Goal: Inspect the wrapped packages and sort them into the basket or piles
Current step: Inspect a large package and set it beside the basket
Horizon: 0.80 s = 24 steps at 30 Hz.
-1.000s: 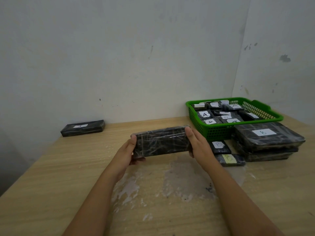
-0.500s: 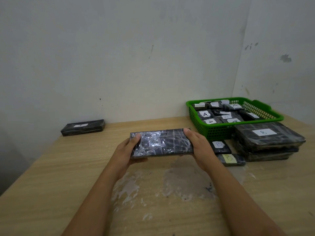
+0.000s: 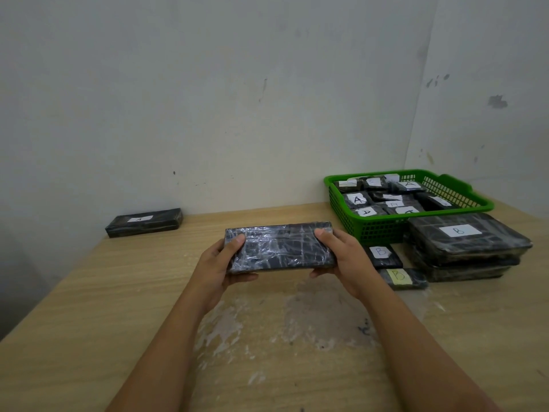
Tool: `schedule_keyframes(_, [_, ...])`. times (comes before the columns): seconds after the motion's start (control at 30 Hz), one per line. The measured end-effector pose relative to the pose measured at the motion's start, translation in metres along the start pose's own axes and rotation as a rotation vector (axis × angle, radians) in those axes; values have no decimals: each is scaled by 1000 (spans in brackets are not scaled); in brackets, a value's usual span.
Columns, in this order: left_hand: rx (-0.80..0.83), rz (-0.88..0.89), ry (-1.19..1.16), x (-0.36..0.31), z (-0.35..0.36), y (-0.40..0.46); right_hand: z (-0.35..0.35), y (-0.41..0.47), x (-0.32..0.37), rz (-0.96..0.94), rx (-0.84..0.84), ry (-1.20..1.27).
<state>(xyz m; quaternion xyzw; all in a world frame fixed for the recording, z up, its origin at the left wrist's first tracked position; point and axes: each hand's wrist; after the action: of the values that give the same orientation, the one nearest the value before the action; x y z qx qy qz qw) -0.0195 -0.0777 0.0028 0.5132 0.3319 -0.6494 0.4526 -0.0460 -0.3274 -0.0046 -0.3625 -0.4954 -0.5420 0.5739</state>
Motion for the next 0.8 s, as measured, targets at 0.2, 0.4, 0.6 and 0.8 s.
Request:
schedule_keyframes(0.2, [-13,16,-18,2,-4,1,-2,-1,-3,-20,63,0])
schedule_keyframes(0.4, [52,49,-10,3,-4,0,-4,2,-4,-12,55,-3])
schedule_keyframes(0.6, [83,68,-11,6,-8,0,-5,1,-5,18,61,-16])
schedule_keyframes(0.8, [86,81,22,11,-6,1,0,1,-8,50,-30,-215])
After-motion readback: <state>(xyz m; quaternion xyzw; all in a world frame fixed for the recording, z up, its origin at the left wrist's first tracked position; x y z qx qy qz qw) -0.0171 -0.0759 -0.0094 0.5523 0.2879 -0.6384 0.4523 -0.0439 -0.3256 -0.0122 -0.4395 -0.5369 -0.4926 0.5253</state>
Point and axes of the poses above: each hand's wrist, its own y-axis towards the middle knuckle, its own z-axis out of the palm, x = y × z, and after that the axes turned 13 degrees about x, right-handed
